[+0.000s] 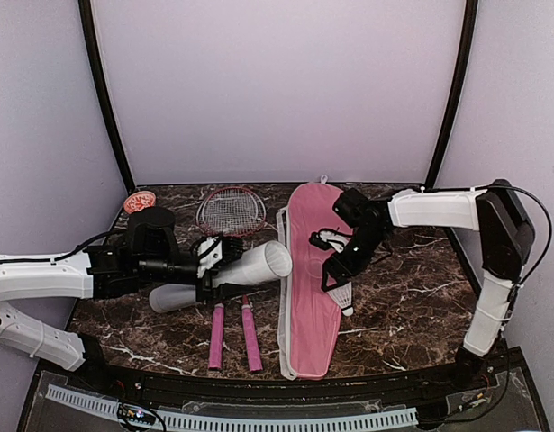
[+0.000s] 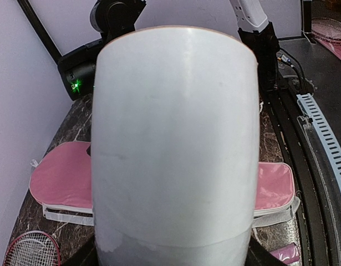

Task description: Pack up the badminton gear

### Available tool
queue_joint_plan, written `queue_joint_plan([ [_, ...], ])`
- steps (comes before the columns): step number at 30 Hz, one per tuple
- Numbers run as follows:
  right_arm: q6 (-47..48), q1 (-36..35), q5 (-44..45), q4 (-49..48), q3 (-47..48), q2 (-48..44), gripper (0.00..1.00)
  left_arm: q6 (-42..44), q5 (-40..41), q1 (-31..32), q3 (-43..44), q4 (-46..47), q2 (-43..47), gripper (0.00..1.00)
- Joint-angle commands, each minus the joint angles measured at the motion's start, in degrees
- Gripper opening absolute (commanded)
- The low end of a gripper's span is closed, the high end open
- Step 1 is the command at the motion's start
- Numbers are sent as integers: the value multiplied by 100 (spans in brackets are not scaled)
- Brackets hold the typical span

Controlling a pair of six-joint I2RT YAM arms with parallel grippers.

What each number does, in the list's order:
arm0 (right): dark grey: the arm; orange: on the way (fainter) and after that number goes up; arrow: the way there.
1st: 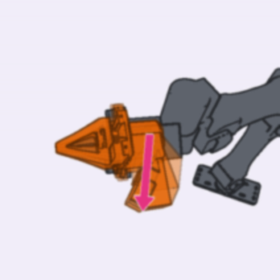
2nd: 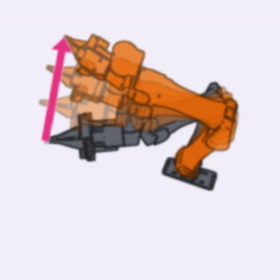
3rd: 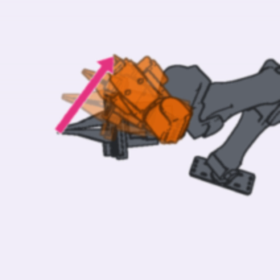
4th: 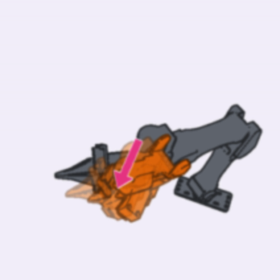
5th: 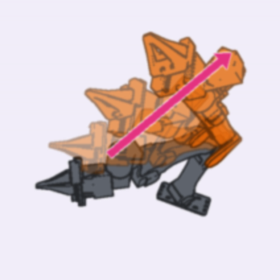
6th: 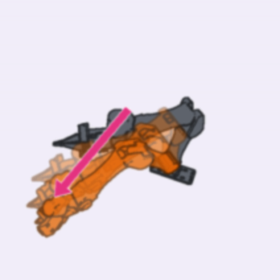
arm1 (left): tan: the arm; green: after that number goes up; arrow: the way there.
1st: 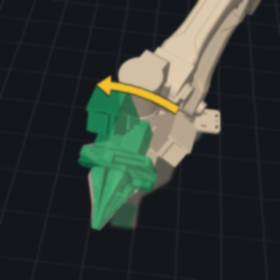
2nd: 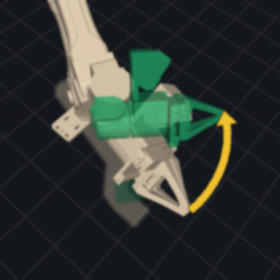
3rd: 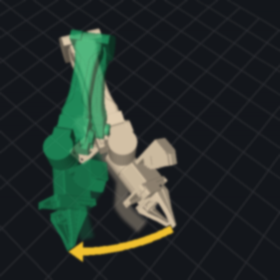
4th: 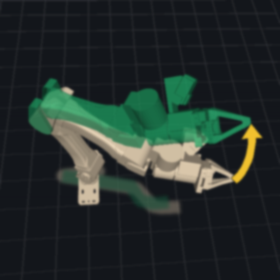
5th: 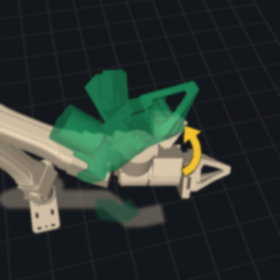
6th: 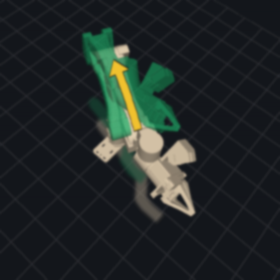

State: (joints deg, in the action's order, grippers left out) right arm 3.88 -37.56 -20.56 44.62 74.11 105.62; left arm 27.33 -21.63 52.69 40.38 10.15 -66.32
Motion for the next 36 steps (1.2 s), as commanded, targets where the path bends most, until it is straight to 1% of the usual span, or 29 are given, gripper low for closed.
queue_joint_plan([
  [1,-177,4,41,-56,-337,-446,63,-369,-355,22,-41,-205,-172,36],
  [5,-265,-54,145,12,-440,-637,59,-342,-332,22,12,-242,-230,36],
  [9,-395,-190,155,56,-536,-813,48,-338,-305,22,17,-221,-234,36],
  [13,-476,-335,304,266,-576,-856,39,-340,-289,22,14,-215,-244,36],
  [17,-551,-430,534,446,-641,-911,36,-343,-292,22,16,-224,-258,36],
  [19,-614,-465,582,464,-688,-958,35,-343,-292,22,14,-208,-249,36],
  [23,-695,-531,712,530,-748,-1002,27,-351,-281,22,15,-215,-241,36],
  [24,-698,-533,687,516,-763,-1014,23,-346,-275,20,12,-215,-241,36],
  [25,-696,-535,675,520,-761,-1017,17,-345,-272,22,13,-225,-244,36],
  [27,-691,-541,598,513,-747,-1046,0,-343,-273,22,5,-224,-249,36],
  [32,-684,-541,496,486,-626,-1349,0,-363,-260,22,1,-219,-228,36],
  [36,-937,-533,853,198,-282,-2112,0,-527,-119,21,-70,-40,-142,36],
])
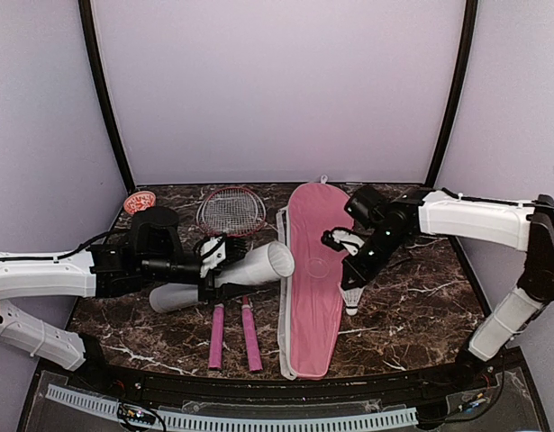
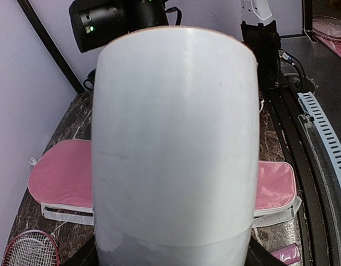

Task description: Pack up the badminton gear

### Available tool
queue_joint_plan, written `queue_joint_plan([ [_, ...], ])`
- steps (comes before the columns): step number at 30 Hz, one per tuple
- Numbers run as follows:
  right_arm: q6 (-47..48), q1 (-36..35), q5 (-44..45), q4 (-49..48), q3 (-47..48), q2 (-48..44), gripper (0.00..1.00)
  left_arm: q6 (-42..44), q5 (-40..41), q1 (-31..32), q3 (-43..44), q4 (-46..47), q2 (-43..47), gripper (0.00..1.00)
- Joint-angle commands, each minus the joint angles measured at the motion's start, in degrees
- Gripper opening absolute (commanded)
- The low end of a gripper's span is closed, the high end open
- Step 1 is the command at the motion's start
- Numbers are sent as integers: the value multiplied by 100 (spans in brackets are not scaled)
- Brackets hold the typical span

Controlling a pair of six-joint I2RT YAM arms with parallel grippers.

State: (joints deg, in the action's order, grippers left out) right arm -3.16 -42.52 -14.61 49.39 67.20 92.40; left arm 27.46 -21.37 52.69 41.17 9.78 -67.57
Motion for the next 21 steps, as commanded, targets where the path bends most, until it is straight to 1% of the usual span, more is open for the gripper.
queue_joint_plan([
  [1,-281,-37,356,-403,530,-987,0,-574,-126,18,-159,19,3,36],
  [5,-437,-36,644,-1129,844,-1715,0,-730,77,7,-86,59,-18,36],
  [9,-553,-59,147,-2151,836,-2365,0,-1000,144,-32,-48,243,-19,36],
  [11,-668,-136,149,-2621,799,-2562,0,-1170,114,-81,-47,381,-13,36],
  [17,-595,-739,433,-3531,710,-2731,0,-1811,-156,-365,-30,827,-40,36],
  [21,-610,-1141,650,-3982,644,-2626,0,-2114,-297,-465,-66,1123,-41,36],
])
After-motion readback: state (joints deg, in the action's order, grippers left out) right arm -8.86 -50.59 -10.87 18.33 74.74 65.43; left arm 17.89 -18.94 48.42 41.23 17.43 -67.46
